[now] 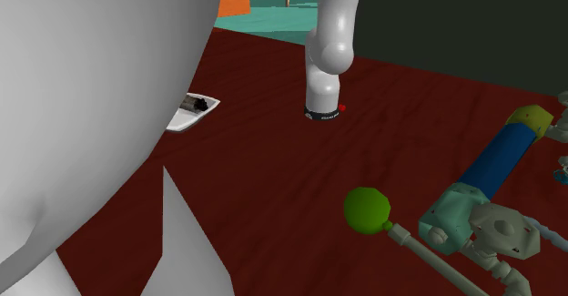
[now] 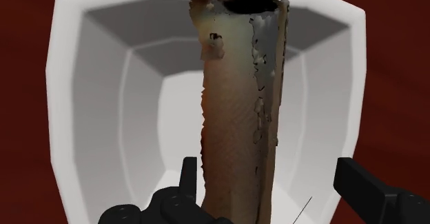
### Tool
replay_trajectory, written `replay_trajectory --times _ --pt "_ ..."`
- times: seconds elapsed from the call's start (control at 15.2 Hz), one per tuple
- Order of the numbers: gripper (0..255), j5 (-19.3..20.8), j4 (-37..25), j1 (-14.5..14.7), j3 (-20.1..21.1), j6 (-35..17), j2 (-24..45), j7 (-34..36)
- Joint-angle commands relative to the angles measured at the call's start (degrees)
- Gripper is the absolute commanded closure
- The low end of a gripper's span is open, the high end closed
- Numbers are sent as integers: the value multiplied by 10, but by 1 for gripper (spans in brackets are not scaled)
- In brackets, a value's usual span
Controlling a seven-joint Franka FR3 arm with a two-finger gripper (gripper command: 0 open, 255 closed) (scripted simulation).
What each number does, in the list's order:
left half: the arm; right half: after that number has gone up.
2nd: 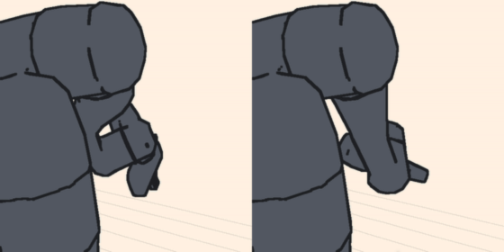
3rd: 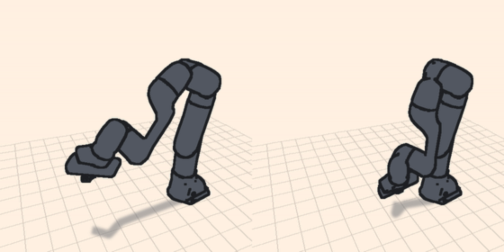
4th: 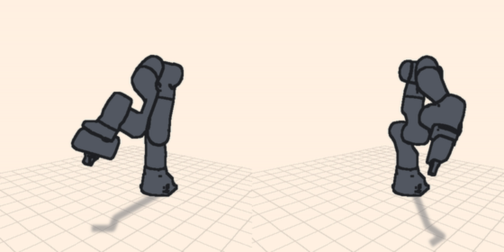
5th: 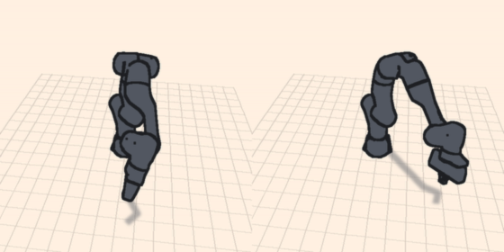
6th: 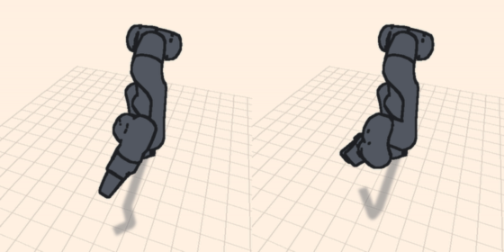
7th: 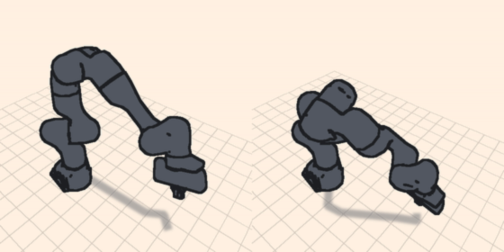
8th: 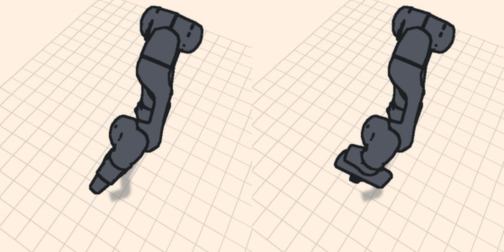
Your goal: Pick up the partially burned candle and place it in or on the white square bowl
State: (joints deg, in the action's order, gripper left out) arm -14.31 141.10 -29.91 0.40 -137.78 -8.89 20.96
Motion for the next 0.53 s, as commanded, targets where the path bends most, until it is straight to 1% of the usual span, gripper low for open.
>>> replay_trajectory --times 0.0,0.13,0.46 --pt "0 7 -7 -3 -1 30 -22 6" --pt "0 15 -20 -7 -4 66 -46 11" --pt "0 15 -20 -7 -4 66 -46 11"
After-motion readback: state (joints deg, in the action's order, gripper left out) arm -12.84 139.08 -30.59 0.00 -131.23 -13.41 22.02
